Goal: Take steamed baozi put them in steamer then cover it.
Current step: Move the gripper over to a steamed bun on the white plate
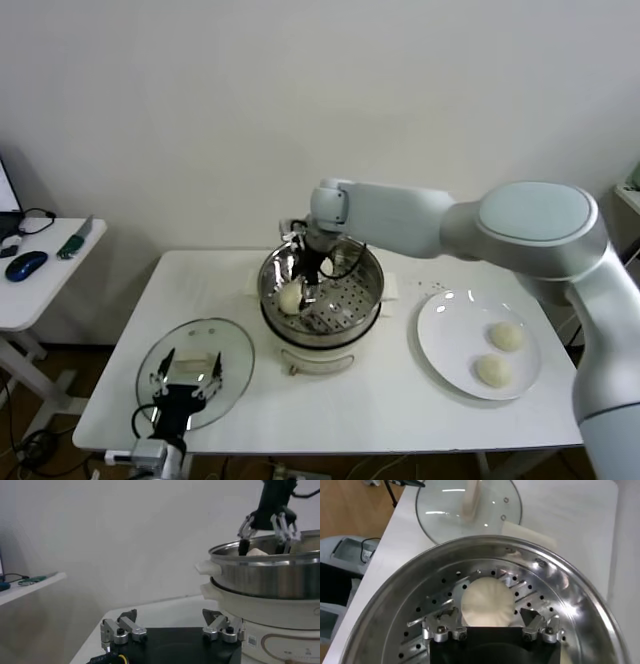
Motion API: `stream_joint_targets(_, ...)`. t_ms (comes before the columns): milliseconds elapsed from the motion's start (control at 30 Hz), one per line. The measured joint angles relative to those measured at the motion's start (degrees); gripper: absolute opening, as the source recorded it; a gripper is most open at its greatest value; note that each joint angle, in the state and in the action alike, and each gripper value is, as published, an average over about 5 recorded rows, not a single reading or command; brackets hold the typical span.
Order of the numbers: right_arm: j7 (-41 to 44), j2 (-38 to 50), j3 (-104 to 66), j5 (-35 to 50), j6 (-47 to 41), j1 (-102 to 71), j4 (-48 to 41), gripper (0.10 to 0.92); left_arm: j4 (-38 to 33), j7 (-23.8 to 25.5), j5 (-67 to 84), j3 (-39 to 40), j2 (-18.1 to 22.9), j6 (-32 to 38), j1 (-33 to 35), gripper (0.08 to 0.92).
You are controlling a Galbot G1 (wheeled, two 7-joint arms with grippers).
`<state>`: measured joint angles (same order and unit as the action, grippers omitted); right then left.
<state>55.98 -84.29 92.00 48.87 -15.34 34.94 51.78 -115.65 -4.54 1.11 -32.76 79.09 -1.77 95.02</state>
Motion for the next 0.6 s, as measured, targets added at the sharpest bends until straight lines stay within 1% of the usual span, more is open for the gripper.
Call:
stream_joint_targets(133, 0.9, 2.9, 0.3, -0.4, 0.6, 2.9, 2.1, 0.823, -0.1, -0.2, 0.0, -0.2, -0.1, 0.0, 0.1, 0.823)
stream_joint_targets(267, 2.0, 7.6, 0.6, -1.8, 1.5, 6.2, 5.6, 0.823, -0.1, -0.7, 0.1, -0.2, -0.1, 0.0, 0.0, 0.823)
stream_joint_targets(600, 3.3, 25.0, 1.9, -10.5, 2.4, 10.7, 18.5, 0.823, 0.1, -1.0, -0.1, -0.1, -0.3, 0.1, 0.0, 0.823)
